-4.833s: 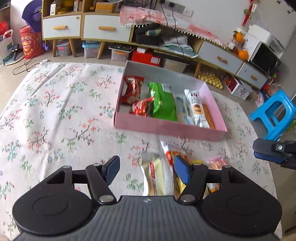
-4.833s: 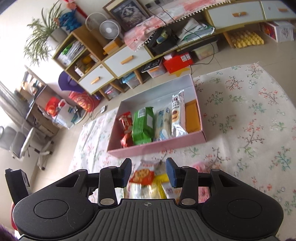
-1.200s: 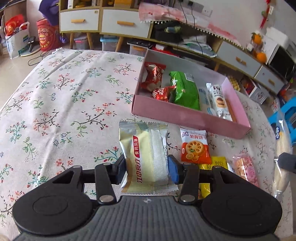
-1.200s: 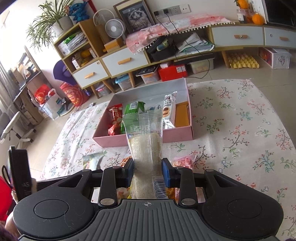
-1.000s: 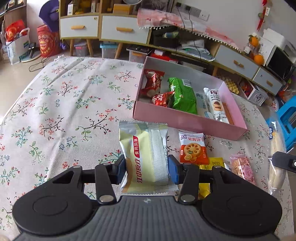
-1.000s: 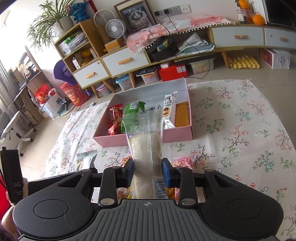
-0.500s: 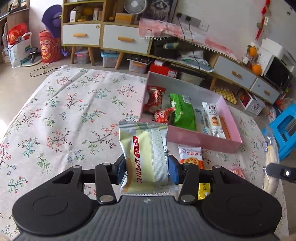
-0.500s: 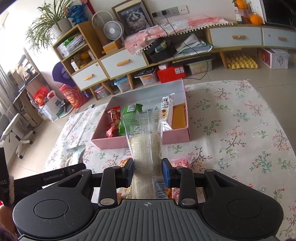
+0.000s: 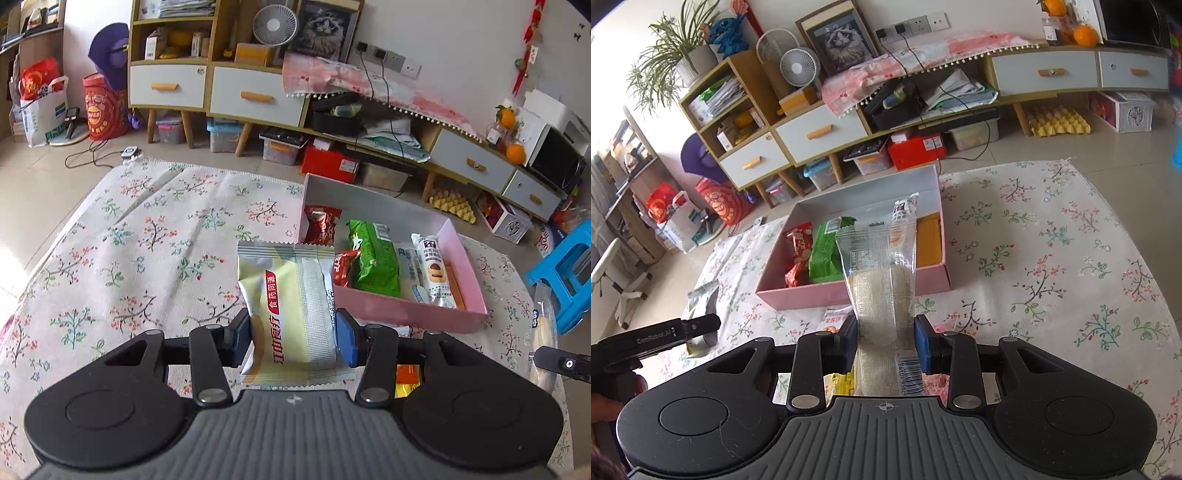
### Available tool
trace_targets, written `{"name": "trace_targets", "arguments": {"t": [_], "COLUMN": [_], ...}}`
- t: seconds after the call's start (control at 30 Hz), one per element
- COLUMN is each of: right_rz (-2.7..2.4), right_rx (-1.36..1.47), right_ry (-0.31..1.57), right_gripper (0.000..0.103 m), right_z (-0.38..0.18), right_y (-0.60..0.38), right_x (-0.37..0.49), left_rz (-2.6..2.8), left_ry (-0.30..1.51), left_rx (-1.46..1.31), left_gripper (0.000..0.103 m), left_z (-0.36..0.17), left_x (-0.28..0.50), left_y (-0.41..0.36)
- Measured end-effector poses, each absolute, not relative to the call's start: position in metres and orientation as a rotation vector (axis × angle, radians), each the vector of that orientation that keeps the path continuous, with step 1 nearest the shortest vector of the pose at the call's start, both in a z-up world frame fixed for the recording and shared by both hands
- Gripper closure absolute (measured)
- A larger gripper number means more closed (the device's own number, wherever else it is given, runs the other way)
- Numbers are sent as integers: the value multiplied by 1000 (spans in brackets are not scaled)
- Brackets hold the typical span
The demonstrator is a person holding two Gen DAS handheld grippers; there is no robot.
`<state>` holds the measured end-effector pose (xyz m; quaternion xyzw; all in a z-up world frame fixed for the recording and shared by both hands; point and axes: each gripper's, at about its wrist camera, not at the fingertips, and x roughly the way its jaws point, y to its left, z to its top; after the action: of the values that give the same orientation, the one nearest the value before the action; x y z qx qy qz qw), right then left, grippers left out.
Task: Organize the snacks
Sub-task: 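Carry both held packs into the pink box and open both tools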
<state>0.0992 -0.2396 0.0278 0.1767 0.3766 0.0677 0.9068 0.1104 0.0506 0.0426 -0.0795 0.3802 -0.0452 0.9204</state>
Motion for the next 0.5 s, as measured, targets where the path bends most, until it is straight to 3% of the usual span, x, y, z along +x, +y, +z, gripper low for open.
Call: {"name": "trace_targets", "arguments": {"t": [0.5], "right_rz": [109], "right_rx": [362], "right_ry": [798], "right_gripper": [72], "right_z": [26], "right_y": [-248], "right_x": [142], "left_rz": [-196], "left_ry": [761], "left_rx": [-192], "left_gripper": [59], "left_z": [37], "left_x": [160], "left_y": [46]}}
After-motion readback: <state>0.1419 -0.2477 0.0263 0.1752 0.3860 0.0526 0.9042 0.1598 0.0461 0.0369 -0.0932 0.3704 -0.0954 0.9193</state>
